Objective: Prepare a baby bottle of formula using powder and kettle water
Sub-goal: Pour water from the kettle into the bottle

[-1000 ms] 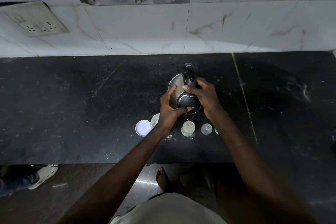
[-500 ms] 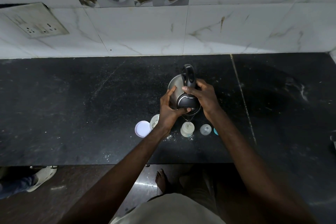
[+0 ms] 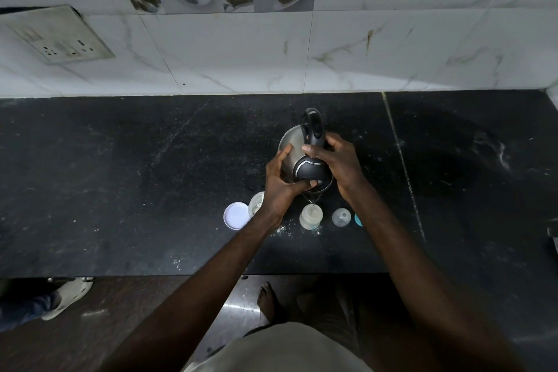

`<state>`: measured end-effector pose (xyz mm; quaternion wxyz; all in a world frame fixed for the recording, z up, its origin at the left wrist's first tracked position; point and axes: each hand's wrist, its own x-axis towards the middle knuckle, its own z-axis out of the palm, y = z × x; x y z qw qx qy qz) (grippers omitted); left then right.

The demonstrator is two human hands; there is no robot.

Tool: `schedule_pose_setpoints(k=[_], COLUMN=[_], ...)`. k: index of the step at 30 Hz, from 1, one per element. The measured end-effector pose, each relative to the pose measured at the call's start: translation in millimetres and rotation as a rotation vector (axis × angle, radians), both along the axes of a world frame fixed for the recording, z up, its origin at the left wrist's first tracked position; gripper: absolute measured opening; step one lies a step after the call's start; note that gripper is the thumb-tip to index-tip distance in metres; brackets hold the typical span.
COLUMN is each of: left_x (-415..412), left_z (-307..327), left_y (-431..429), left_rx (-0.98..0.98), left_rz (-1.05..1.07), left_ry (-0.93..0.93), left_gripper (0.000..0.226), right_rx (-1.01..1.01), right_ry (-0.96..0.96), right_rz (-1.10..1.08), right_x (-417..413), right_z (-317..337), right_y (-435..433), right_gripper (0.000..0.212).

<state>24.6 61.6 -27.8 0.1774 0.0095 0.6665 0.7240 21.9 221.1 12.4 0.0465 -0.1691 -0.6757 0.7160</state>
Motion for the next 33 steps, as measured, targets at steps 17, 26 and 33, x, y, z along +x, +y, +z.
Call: schedule_pose_setpoints(k=[17,26,33], left_x=[-3,-22,-47], left_z=[11,31,47], left_y=[-4,0,7], left_rx=[0.015,0.105,0.041], left_rz=[-0.016,-0.011,-0.032], left_ry=[-0.053,-0.19,-0.273], left_gripper=[0.11,0.099,0.096], right_rx=[0.027,0.075,0.091], right_ry=[-0.012,-0.075,-0.127], right_rz=[0.024,0.072,0.078], right_x=[-4,-30,-54], right_z=[2,12,21], right_y=[0,6,14], right_gripper=[0.039,0.036,0.035])
